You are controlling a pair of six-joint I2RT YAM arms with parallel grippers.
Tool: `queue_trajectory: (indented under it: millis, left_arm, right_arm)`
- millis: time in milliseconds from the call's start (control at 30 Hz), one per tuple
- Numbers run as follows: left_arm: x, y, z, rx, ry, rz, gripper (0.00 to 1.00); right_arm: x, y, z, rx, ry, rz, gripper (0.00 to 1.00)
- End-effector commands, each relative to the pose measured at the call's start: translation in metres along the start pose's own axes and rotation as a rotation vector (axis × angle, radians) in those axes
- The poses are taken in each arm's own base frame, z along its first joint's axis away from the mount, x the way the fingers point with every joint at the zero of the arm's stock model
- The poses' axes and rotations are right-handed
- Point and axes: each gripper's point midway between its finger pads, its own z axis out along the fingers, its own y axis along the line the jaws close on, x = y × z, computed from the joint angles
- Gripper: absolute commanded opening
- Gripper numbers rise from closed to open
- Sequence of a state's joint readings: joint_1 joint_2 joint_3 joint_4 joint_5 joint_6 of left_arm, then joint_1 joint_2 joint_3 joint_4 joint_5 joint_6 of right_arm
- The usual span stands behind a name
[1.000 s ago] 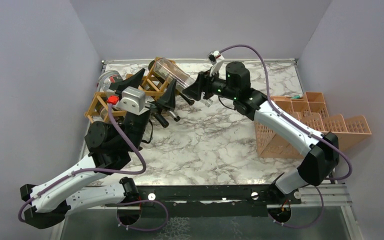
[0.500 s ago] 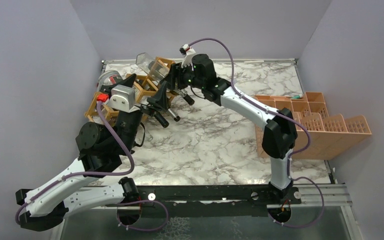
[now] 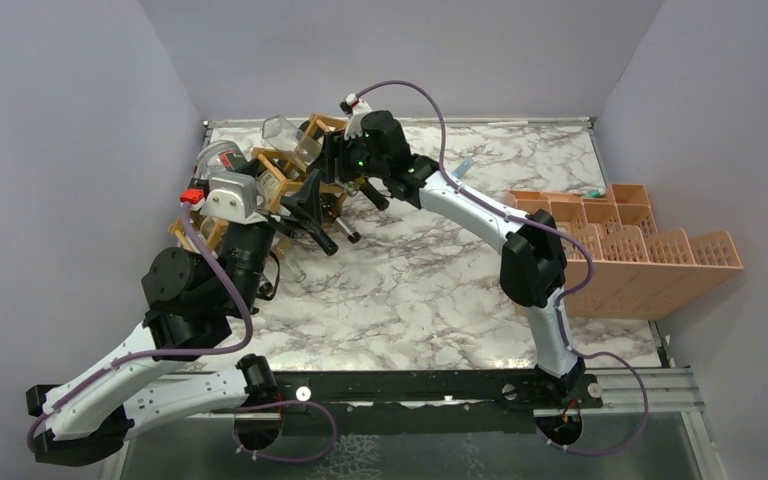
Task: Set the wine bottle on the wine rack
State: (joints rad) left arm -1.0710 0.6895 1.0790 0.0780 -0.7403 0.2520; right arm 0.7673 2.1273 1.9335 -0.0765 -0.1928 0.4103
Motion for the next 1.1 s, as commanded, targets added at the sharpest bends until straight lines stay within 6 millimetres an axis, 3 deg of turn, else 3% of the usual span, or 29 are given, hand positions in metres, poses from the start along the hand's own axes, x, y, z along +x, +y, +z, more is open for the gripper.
queue_trajectory:
  millis: [0,100,300,600,733,933,1067]
  left_arm:
    - [0.007,0.006,-0.004,-0.024,0.043,0.007,0.99]
    - [0.015,0.006,-0.005,-0.021,0.071,0.026,0.99]
    - [0.021,0.009,-0.007,-0.033,0.102,0.057,0.99]
    - [0.023,0.013,-0.007,-0.053,0.118,0.094,0.99]
    - [0.022,0.012,-0.005,-0.054,0.120,0.102,0.99]
    - [0.013,0.013,-0.003,-0.053,0.123,0.108,0.99]
    - [0.001,0.015,-0.003,-0.051,0.109,0.108,0.99]
  right_arm:
    - [-0.020,0.004,0.008,-0.001,-0.061,-0.015,0.45]
    - [-0.014,0.001,0.009,0.004,-0.045,-0.011,0.48]
    - [-0.014,0.002,0.005,0.007,-0.050,0.001,0.67]
    - [-0.017,0.001,-0.003,0.025,-0.047,-0.001,0.80]
    - [-0.030,0.008,-0.013,0.018,-0.075,-0.015,0.84]
    - [-0.078,0.018,-0.045,0.056,-0.173,-0.135,0.87]
    - [-0.075,0.036,-0.066,-0.029,-0.160,-0.164,0.84]
